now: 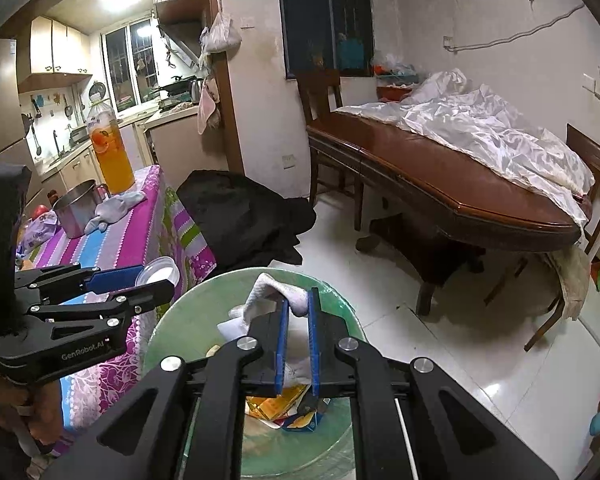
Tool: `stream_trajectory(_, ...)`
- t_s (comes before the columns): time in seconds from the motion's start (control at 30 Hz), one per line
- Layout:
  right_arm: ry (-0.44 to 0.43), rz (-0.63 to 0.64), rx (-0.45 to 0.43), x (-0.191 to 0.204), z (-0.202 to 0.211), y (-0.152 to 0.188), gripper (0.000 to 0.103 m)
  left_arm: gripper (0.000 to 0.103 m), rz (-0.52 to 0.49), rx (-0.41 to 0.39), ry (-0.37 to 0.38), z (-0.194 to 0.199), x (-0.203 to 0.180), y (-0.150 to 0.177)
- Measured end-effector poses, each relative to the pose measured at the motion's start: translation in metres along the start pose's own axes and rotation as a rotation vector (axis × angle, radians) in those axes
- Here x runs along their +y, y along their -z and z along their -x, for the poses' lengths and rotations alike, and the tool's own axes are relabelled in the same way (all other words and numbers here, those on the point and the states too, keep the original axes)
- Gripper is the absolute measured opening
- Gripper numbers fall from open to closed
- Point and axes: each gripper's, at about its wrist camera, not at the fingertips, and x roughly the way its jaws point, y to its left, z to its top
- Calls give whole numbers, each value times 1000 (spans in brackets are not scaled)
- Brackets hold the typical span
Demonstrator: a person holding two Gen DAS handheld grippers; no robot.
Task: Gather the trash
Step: 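Open both grippers to drop the lid and glove into the bin, then move both grippers back from the bin to the table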
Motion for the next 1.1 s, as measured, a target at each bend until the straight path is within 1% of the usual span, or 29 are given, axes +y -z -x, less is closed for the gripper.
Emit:
stream_trajectory(0.03, 3, -1, 5, 0, -2, 1, 16, 50, 2, 2, -7, -2, 1, 0)
stream_trajectory(0.07, 6, -7, 3, -2, -2, 1, 37, 74, 5, -3, -16, -3, 3, 1)
stream_trajectory(0.1, 10, -16, -7, -5, -2, 2, 52, 89, 4, -19, -27, -2, 4, 1)
stream_trajectory(0.13, 20, -27, -19, -7, 0, 2, 54, 90, 6, -22, -37, -2, 6, 2)
stream_trajectory(0.37, 16, -56, -14, -15, -3, 9, 55, 90, 20, -1, -26, -8, 11, 4)
stream_trajectory(0.67, 11, -49, -17, -8, -4, 8, 55, 90, 21, 2, -29, -8, 11, 5)
stream_trajectory(0.73, 8, -44, -27, -5, -2, 6, 56, 90, 20, 0, -33, -5, 14, 6)
stream_trajectory(0.77, 4, -42, -31, -4, -1, 6, 58, 90, 20, -3, -38, -3, 17, 7)
stream_trajectory(0.9, -22, -26, -56, 14, 6, 4, 64, 90, 31, -12, -62, 8, 32, 13)
stream_trajectory(0.97, -43, -13, -70, 26, 9, 3, 69, 90, 45, -16, -82, 15, 45, 18)
stream_trajectory(1.03, -67, 4, -80, 41, 11, 1, 70, 90, 62, -20, -97, 23, 59, 22)
stream_trajectory(1.1, -96, 23, -86, 60, 11, -2, 74, 90, 82, -28, -123, 33, 75, 27)
